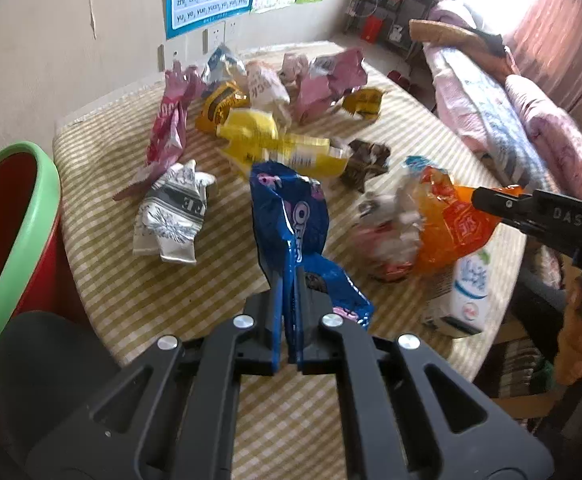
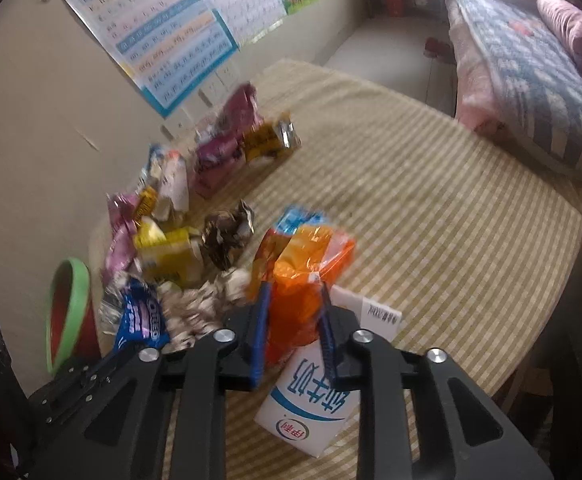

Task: Collect trash
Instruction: 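Carry both held wrappers over the red bucket and open both tools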

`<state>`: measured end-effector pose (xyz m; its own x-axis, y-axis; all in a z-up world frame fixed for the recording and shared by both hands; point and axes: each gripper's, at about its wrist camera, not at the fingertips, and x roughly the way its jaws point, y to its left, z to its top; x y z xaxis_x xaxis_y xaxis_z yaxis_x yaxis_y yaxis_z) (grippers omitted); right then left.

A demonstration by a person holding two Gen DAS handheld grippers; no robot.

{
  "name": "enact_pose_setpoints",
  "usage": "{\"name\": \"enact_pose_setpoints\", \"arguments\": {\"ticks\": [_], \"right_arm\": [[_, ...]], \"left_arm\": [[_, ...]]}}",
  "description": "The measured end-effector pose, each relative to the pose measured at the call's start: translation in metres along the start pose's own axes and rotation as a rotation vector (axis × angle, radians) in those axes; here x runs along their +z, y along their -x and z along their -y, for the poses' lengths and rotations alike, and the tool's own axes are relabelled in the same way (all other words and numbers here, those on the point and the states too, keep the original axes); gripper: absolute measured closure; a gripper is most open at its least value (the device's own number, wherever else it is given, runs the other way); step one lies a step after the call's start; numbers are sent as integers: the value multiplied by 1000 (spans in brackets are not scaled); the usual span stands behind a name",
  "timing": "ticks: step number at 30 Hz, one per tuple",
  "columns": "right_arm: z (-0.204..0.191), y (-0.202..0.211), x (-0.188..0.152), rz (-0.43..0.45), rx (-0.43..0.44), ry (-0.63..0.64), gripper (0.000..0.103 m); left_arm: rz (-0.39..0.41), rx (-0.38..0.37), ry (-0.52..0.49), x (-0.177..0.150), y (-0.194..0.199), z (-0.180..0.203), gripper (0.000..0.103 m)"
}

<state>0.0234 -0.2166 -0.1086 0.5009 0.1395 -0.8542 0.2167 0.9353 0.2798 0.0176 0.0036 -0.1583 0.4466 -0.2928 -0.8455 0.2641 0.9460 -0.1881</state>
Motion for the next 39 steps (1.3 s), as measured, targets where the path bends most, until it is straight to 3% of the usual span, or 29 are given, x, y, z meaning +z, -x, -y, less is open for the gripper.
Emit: {"name": "enact_pose_setpoints", "arguments": {"ticks": [5,10,16,21,26,31,32,33,34,35,39], "right_arm": [[-23,43,9,191,-30,81,83],[-51,59,5,251,12,136,82],[-117,42,-11,181,128,248,82],[-200,22,-18,90,310,325,82],[-283,-11,-22,-2,431,373,82],[-339,-39,-29,-66,466,428,76],[-342,-42,-31,-66,458,429,60],[-341,-47,-32,-66,447,424,46],[-337,-49,-34,-63,440,406,44],[-330,-49,-36,-66,440,390,44],[-279,-40,-48,-93,355,369,45]], "left_arm": [[94,-15,14,14,36,-11,99],[183,33,72,23,68,-47,99],[222,180,236,16,90,-130,99],[211,292,359,-1,96,-193,99],[187,324,445,-14,93,-236,99],[166,356,465,-24,92,-249,98],[158,363,472,-25,90,-251,95],[142,370,482,-27,88,-253,76],[142,372,488,-29,88,-253,53],[153,374,493,-32,90,-252,48],[168,373,483,-31,95,-241,47]]}}
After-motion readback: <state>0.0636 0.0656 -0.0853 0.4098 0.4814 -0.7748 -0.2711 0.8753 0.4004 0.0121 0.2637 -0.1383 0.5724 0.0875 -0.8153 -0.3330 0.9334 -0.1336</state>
